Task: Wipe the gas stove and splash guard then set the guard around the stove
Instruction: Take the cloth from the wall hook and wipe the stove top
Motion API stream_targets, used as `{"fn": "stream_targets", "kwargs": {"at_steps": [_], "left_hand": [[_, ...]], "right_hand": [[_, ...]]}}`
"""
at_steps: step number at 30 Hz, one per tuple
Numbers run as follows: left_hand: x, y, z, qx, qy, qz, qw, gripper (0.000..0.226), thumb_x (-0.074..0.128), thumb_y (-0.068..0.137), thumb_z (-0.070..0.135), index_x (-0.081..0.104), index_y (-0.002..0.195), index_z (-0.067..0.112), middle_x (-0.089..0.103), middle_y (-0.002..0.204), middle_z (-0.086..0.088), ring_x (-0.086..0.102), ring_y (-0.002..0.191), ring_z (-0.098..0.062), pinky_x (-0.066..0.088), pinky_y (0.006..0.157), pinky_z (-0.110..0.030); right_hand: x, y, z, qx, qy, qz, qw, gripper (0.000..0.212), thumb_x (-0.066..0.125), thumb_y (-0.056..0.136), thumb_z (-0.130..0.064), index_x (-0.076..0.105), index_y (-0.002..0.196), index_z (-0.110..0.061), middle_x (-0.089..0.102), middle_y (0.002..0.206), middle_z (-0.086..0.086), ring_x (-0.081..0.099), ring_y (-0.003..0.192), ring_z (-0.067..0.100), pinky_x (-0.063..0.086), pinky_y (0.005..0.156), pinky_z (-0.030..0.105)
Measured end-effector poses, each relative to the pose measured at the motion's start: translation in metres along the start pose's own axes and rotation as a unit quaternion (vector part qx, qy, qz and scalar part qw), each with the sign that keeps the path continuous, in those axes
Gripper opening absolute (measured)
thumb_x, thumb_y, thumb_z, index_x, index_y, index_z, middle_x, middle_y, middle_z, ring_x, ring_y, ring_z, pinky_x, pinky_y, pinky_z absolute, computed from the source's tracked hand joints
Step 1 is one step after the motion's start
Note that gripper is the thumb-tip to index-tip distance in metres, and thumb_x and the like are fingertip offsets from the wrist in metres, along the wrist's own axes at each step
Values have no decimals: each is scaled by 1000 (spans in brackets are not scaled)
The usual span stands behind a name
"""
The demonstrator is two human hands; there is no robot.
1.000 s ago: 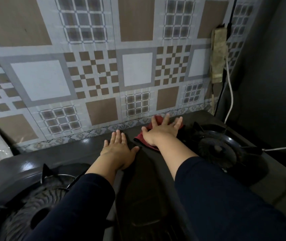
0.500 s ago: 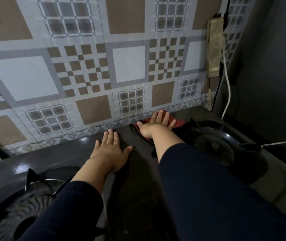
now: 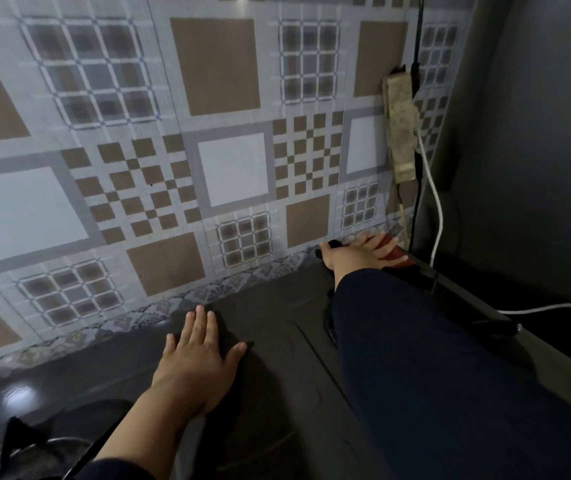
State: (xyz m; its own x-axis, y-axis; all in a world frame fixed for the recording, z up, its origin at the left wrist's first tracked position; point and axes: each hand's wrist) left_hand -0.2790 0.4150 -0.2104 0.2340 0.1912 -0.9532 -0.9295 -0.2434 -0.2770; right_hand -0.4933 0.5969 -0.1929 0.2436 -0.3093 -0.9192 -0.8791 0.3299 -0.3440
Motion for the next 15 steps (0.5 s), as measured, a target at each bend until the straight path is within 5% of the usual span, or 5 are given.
{"fn": "stream_targets", "kwargs": {"at_steps": [6, 11, 15], "left_hand": [[0, 2, 1, -7, 4, -4, 1000, 79, 17, 94, 60, -14, 149, 12, -24, 157, -5, -22, 145, -19, -5, 119, -44], [0, 2, 3, -11, 6, -8, 1000, 79, 17, 94, 59, -14, 149, 11, -24, 157, -7, -21, 145, -21, -5, 118, -45], [-1, -1, 5, -16, 5, -6, 1000, 79, 18, 94, 59, -11, 150, 11, -21, 158, -7, -19, 146, -21, -5, 118, -45]], "right_hand": [[-19, 20, 16, 126, 12, 0, 992, 104, 44, 78, -75, -19, 147, -28, -25, 157, 9, -22, 140, 47, -4, 108, 71], [2, 1, -5, 34, -24, -20, 999, 105, 40, 78, -78, -22, 146, -27, -30, 155, 14, -22, 136, 55, -6, 105, 75], [20, -39, -17, -86, -67, -27, 994, 96, 17, 79, -82, -14, 149, -24, -24, 157, 10, -24, 137, 52, -12, 106, 73]]}}
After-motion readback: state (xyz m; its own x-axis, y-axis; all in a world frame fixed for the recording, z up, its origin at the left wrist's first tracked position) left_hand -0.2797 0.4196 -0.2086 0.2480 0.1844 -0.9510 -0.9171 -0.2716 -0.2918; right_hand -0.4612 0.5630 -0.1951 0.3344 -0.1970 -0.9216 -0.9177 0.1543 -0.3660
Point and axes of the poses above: each hand's wrist, its own y-axis towards the middle knuckle, its own x-axis out of the palm, z = x × y
